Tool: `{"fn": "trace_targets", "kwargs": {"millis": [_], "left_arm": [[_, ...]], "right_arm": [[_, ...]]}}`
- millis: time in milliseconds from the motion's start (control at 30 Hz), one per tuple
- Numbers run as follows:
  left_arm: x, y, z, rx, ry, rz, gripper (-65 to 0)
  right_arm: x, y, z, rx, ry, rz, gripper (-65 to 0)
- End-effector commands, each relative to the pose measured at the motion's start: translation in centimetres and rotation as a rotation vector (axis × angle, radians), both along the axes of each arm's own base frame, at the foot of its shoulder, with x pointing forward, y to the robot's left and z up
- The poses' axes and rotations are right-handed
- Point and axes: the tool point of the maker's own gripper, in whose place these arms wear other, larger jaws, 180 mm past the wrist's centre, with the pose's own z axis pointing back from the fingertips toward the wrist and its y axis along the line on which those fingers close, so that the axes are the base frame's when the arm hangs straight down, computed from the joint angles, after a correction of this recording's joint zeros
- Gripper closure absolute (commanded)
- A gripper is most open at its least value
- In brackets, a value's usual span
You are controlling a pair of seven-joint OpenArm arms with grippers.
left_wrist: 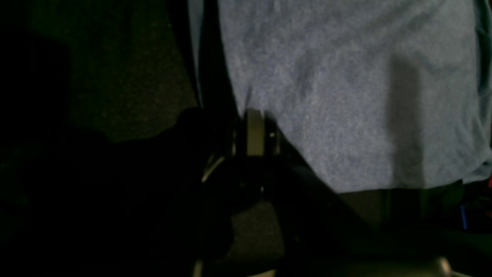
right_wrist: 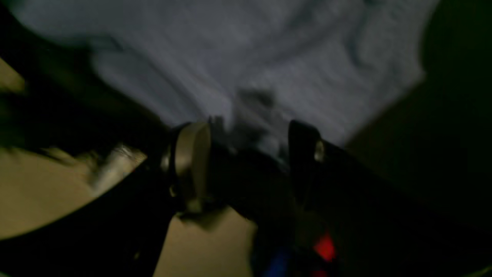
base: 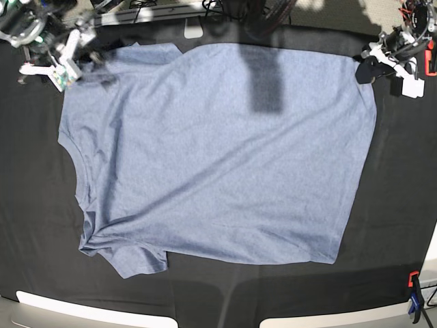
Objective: Layout the t-shirt on the table in an organized manner, then fold the t-shirt properly
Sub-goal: 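Move the right gripper to the shirt shoulder and grasp it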
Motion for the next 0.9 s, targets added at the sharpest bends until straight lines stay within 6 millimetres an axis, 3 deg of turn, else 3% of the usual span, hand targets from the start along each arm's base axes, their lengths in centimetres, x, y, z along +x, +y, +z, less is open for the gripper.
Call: {"fn": "trace_targets", "kwargs": {"millis": [0,200,367,500,700,867], "left_arm": [[0.5,0.4,0.8,0.005,-0.033,0.0,0.0],[0.5,0.5,0.8,0.005,-0.036,0.002,0.0],[0.5,0.5,0.8,0.005,-0.036,0.002,0.0],[0.5,0.5,0.8,0.005,-0.036,0.002,0.0],[0.5,0.5,0.8,0.005,-0.035,0.002,0.0],[0.5,0.5,0.8,0.005,-0.035,0.002,0.0]], "right_arm": [[0.0,-0.1,0.7,-0.02,-0.013,0.045,-31.4],[-1.5,0.0,0.4,-0.088,0.011,0.224,-31.4],[-1.6,-0.4,-1.6,-0.251,0.012,0.35,-31.4],[-0.6,-1.6,-3.6,-0.4,-0.027,0.384,-31.4],[0.6,-1.0,-6.1,-0.438,-0.04,0.396,-31.4],[1.4,0.5,-6.6,-0.417,-0.055,0.43,-30.5]]}}
